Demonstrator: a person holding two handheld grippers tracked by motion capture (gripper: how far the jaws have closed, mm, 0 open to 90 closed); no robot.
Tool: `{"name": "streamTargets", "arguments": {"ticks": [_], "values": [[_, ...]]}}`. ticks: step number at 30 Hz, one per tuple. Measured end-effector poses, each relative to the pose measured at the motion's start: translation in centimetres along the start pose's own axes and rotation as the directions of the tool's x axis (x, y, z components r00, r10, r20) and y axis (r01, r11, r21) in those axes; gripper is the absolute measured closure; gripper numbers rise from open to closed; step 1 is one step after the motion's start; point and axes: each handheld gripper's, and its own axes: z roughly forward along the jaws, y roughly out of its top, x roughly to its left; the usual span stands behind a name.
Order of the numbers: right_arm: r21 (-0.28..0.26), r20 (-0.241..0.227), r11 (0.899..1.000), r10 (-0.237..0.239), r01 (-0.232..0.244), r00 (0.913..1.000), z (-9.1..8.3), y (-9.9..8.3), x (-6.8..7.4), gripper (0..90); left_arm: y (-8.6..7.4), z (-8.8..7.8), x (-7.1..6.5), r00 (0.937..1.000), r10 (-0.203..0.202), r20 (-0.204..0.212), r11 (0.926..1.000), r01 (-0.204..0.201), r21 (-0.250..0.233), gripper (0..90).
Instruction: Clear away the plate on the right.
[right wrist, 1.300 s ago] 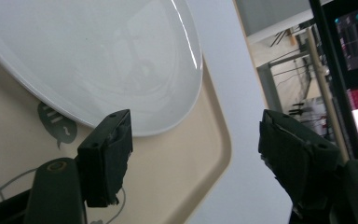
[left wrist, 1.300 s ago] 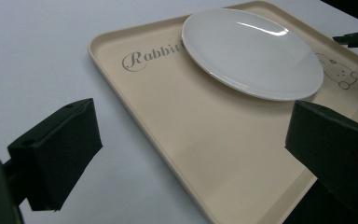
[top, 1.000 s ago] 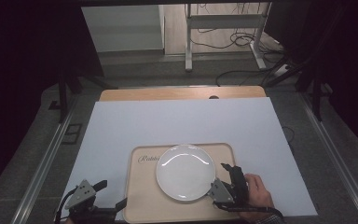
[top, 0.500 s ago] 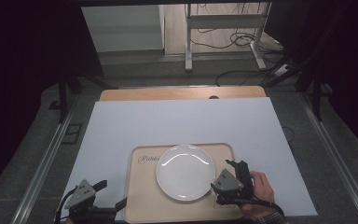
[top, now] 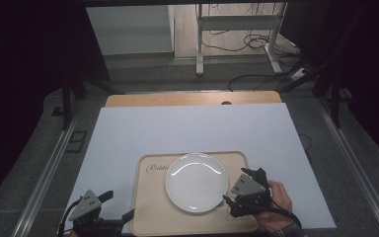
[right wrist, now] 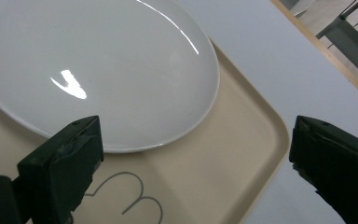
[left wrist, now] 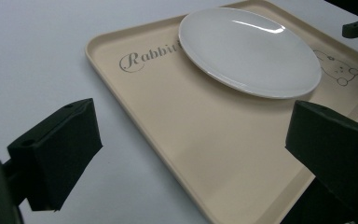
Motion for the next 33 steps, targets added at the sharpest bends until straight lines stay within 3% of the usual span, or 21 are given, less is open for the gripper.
{"name": "streamTargets", "arguments": {"ticks": [8,13,19,26,33], "values": [[0.002,-0.067,0.996,0.084,-0.084,0.9943,-0.1,-0.3,-0.7,0.4,0.0,0.0,0.0,1.0000,-0.003,0.000,1.0000,0.003,0.000,3.1],[0.003,-0.085,0.993,0.121,-0.121,0.9890,-0.4,-0.6,-1.2,0.3,0.0,0.0,0.0,1.0000,-0.004,0.000,1.0000,0.004,-0.001,3.1],[-0.008,-0.090,0.988,0.154,-0.155,0.9839,-0.6,-1.0,-1.7,0.0,0.0,0.0,0.0,1.0000,-0.003,0.000,1.0000,0.003,0.000,3.1],[-0.012,-0.114,0.977,0.211,-0.214,0.9707,-0.9,-1.7,-2.4,0.0,0.0,0.0,0.0,1.0000,-0.001,0.000,1.0000,0.001,0.000,3.1],[-0.016,-0.105,0.973,0.229,-0.232,0.9678,-1.4,-2.5,-2.9,0.0,0.0,0.0,0.0,1.0000,-0.002,-0.001,1.0000,0.002,0.000,3.1]]}}
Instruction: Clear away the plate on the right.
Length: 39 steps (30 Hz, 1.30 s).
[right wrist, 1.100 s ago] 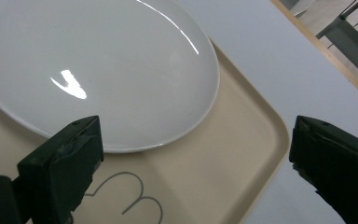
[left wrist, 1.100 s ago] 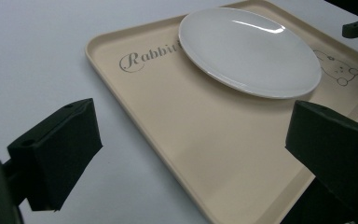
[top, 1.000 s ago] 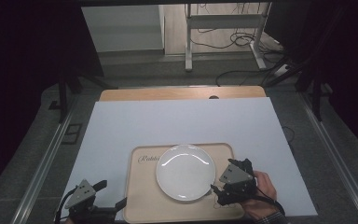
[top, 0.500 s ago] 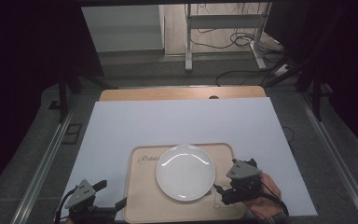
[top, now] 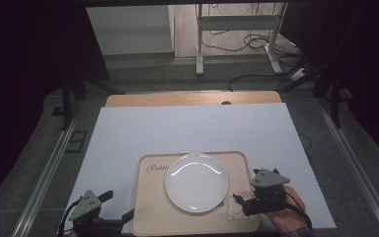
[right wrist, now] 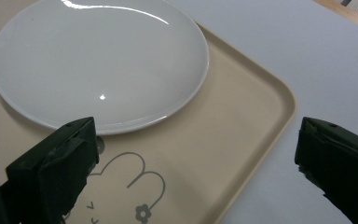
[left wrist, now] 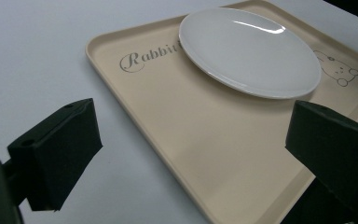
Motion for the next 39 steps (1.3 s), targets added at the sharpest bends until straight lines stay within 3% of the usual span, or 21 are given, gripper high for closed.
{"name": "streamTargets", "arguments": {"ticks": [19,39], "values": [[-0.016,0.005,0.997,0.069,-0.069,0.9976,-1.3,-1.2,-1.0,0.0,0.0,0.0,0.0,1.0000,-0.001,0.000,1.0000,0.001,0.000,3.1],[-0.039,0.046,0.992,0.120,-0.118,0.9917,-3.0,-2.7,-2.0,0.0,0.0,0.0,0.0,1.0000,-0.002,0.000,1.0000,0.002,-0.001,3.1]]}}
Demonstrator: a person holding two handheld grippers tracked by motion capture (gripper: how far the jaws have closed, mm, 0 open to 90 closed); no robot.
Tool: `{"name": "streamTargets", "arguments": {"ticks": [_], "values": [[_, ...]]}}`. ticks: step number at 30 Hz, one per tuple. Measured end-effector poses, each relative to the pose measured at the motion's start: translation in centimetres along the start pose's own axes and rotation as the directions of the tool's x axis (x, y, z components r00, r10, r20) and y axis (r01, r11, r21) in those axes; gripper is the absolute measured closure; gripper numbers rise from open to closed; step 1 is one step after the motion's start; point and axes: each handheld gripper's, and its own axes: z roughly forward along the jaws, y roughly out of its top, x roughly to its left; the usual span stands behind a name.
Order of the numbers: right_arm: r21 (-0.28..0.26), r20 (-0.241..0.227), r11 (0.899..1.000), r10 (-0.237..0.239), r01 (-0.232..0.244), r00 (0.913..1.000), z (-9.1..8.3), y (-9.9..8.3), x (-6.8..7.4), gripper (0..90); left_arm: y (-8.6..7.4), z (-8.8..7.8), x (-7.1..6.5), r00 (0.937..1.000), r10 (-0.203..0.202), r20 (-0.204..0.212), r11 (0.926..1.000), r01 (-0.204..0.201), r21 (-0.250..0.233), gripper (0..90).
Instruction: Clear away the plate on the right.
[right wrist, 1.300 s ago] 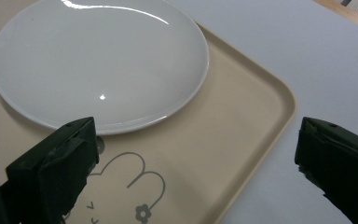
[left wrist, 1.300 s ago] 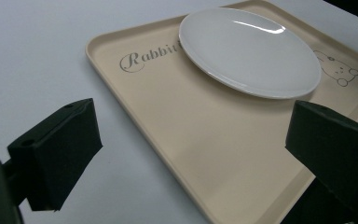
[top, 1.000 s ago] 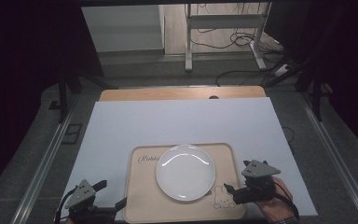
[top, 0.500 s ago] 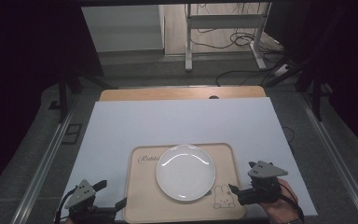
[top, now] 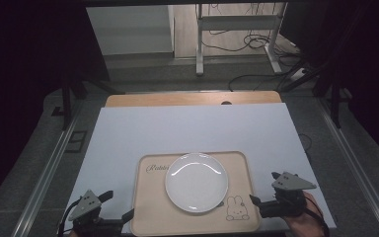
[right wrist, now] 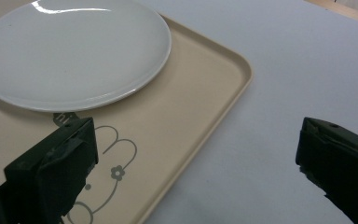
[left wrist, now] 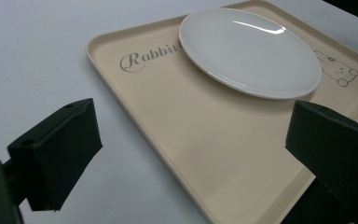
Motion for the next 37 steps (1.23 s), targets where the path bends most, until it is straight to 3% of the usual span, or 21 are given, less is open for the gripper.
{"name": "streamTargets", "arguments": {"ticks": [7,26,37], "values": [[-0.026,0.011,0.999,0.026,-0.026,0.9996,-0.9,-0.6,-0.5,0.0,0.0,0.0,0.0,1.0000,0.000,-0.001,1.0000,0.000,0.001,3.1],[-0.030,0.055,0.997,0.077,-0.076,0.9955,-2.3,-2.4,-1.7,0.0,0.0,0.0,0.0,1.0000,0.001,-0.002,1.0000,-0.001,0.001,3.2],[-0.028,0.056,0.996,0.087,-0.085,0.9946,-2.5,-3.0,-2.0,0.0,0.0,0.1,-0.1,1.0000,0.001,-0.002,1.0000,-0.001,0.003,3.1]]}}
